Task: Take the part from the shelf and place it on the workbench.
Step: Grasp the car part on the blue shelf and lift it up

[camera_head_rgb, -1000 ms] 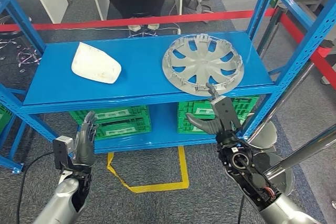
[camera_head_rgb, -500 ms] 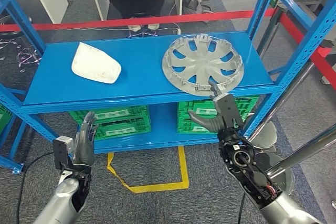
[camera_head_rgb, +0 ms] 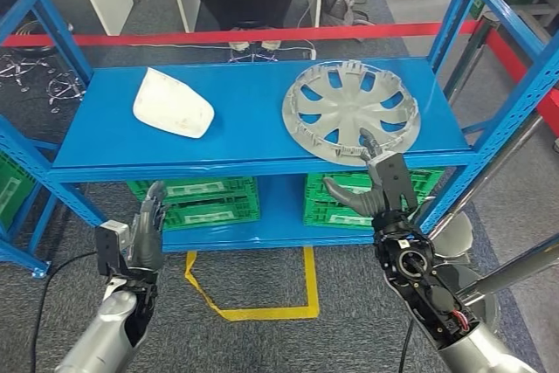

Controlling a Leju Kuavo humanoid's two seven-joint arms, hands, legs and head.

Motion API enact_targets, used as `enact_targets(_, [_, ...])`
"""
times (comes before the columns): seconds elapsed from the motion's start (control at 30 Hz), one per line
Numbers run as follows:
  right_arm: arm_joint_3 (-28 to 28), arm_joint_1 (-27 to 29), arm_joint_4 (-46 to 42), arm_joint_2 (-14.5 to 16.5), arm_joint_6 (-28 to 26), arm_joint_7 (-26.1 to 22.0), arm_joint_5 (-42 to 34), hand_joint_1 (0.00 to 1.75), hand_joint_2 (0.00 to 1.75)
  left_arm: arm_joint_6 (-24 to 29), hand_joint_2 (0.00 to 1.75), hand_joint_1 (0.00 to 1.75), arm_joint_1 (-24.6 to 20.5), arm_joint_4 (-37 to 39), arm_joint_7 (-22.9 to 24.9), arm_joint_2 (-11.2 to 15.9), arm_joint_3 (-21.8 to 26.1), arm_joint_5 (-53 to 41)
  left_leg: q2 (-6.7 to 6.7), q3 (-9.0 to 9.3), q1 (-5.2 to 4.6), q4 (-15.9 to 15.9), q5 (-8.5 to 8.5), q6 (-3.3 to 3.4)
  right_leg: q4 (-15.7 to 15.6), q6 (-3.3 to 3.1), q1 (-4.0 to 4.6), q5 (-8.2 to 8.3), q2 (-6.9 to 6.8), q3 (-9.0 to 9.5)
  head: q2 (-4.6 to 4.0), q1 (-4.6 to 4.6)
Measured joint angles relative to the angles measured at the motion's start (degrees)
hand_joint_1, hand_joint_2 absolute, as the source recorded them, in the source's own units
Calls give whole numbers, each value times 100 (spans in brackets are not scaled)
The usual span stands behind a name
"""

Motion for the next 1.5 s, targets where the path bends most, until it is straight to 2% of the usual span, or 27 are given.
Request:
enact_targets(0.07, [-2,4,-7,-1,0,2,0,0,175,-1,0,0,-11,-2,-1,1,0,0,-28,-31,-9,43,-67,-87,-279,-71,10,0,37,104,0,9])
enact_targets(0.13, [-4,6,-14,-2,0,3,0,0,175,-1,0,0,-18,-6,-1,-1,0,0,-33,-33,5,21,-94,-141,-268,-215,34,-38,43,100,0,-42])
enact_targets(0.2, [-5,-1,-27,-2,11,1,1,0,175,-1,0,0,-24,-10,-1,2,0,-2,10,-106,23,204,-158,-179,-269,-313,43,-83,48,167,0,-115])
enact_targets(0.27, [-8,-9,-38,-2,36,2,5,0,175,-1,0,0,-36,-13,0,4,0,-8,59,-530,10,900,-330,-181,-275,-378,62,-148,43,257,0,-204])
enact_targets(0.33, [-10,-5,-39,-3,56,8,19,0,175,-1,0,0,-18,-13,3,5,0,-15,67,-1155,-18,1705,-443,-151,-275,-417,104,-232,36,343,0,-249])
enact_targets(0.37, [-10,-1,-39,-4,65,13,29,0,175,-1,0,0,0,-13,5,7,0,-19,66,-1363,-40,1872,-372,-115,-274,-431,128,-270,35,400,0,-255])
enact_targets(0.4, [-10,3,-39,-4,77,21,43,0,175,-1,0,0,11,-13,7,10,0,-20,65,-1443,-75,1788,-182,-54,-275,-440,155,-313,39,472,0,-265])
enact_targets(0.47, [-9,1,-39,-4,106,43,72,0,175,-1,0,0,3,-13,10,16,0,-25,57,-1275,-187,1001,429,136,-285,-449,204,-419,46,638,0,-285])
enact_targets(0.5, [-9,0,-39,-4,119,55,84,0,175,-1,0,0,-5,-13,15,18,0,-25,62,-1133,-246,609,660,237,-301,-440,232,-484,49,681,-1,-280])
enact_targets(0.53, [-8,7,-40,-4,126,71,90,0,175,-1,0,0,-12,-14,19,17,0,-25,66,-1020,-295,316,793,312,-327,-421,230,-538,52,707,-1,-266])
enact_targets(0.6, [-8,30,-45,-4,126,99,92,0,175,-1,0,0,-12,-20,25,13,0,-24,76,-920,-352,169,756,367,-406,-361,208,-605,43,731,-1,-256])
enact_targets(0.7, [-18,38,-77,-4,108,118,95,0,175,1,0,0,-29,-42,22,13,0,-27,72,-757,-315,-10,665,365,-439,-281,201,-708,18,837,0,-264])
enact_targets(0.73, [-21,32,-87,-4,104,121,97,0,175,2,0,0,-40,-47,22,8,0,-30,73,-679,-289,-78,642,365,-243,-260,207,-809,14,761,0,-246])
enact_targets(0.77, [-26,31,-91,-5,102,126,98,0,175,2,0,0,-45,-50,22,1,0,-31,72,-612,-272,-118,611,361,101,-244,198,-949,11,583,0,-215])
enact_targets(0.83, [-30,52,-91,-8,98,136,98,0,175,2,0,0,-32,-50,24,-11,0,-31,64,-515,-259,-132,533,356,928,-205,184,-1192,12,49,0,-155])
enact_targets(0.87, [-31,71,-91,-9,96,139,98,0,175,2,0,0,-13,-50,25,-13,0,-31,60,-463,-250,-129,487,343,1172,-181,171,-1179,12,-167,0,-131])
enact_targets(0.9, [-32,84,-90,-10,96,141,98,0,175,2,0,0,3,-50,25,-13,0,-31,55,-408,-240,-121,442,325,1198,-154,155,-1040,11,-284,0,-112])
enact_targets(0.93, [-34,88,-90,-11,96,142,98,0,175,1,0,0,11,-50,26,-13,0,-31,50,-352,-225,-104,395,303,987,-126,136,-783,11,-287,0,-98])
enact_targets(1.0, [-38,77,-89,-13,103,142,98,0,175,1,0,0,3,-50,26,-14,0,-31,38,-281,-208,-37,302,239,218,-75,95,-214,14,-96,0,-63])
enact_targets(1.03, [-39,69,-89,-13,109,144,98,0,175,1,0,0,-4,-50,26,-13,0,-31,27,-275,-210,4,265,203,-87,-90,84,-39,26,0,0,-46])
enact_targets(1.07, [-39,65,-89,-14,115,149,97,0,175,2,0,0,-9,-50,26,-12,0,-30,19,-283,-214,33,246,167,-255,-124,83,38,38,53,0,-42])
enact_targets(1.13, [-39,57,-90,-15,123,158,96,0,175,2,0,0,-12,-50,27,-8,0,-25,6,-315,-222,64,238,171,-312,-211,100,59,58,76,0,-73])
enact_targets(1.2, [-38,44,-90,-14,128,161,96,0,175,1,0,0,-9,-51,26,-2,0,-14,6,-325,-212,65,248,217,-317,-239,123,77,60,73,0,-128])
enact_targets(1.27, [-38,34,-90,-14,131,161,96,0,175,0,0,0,-9,-54,26,0,0,-3,5,-318,-197,48,260,218,-317,-263,143,77,62,72,0,-170])
enact_targets(1.33, [-38,31,-90,-15,131,162,96,0,175,-1,0,0,-10,-57,26,3,0,2,5,-309,-188,28,269,193,-317,-286,154,74,61,72,0,-194])
enact_targets(1.47, [-39,31,-90,-14,126,166,96,0,175,-2,0,0,-9,-58,26,8,0,3,5,-302,-170,11,267,86,-319,-318,163,70,58,72,0,-209])
enact_targets(1.5, [-38,31,-90,-14,119,167,95,0,175,-6,0,0,-10,-58,26,9,0,3,4,-307,-169,22,253,86,-322,-316,158,69,57,73,0,-210])
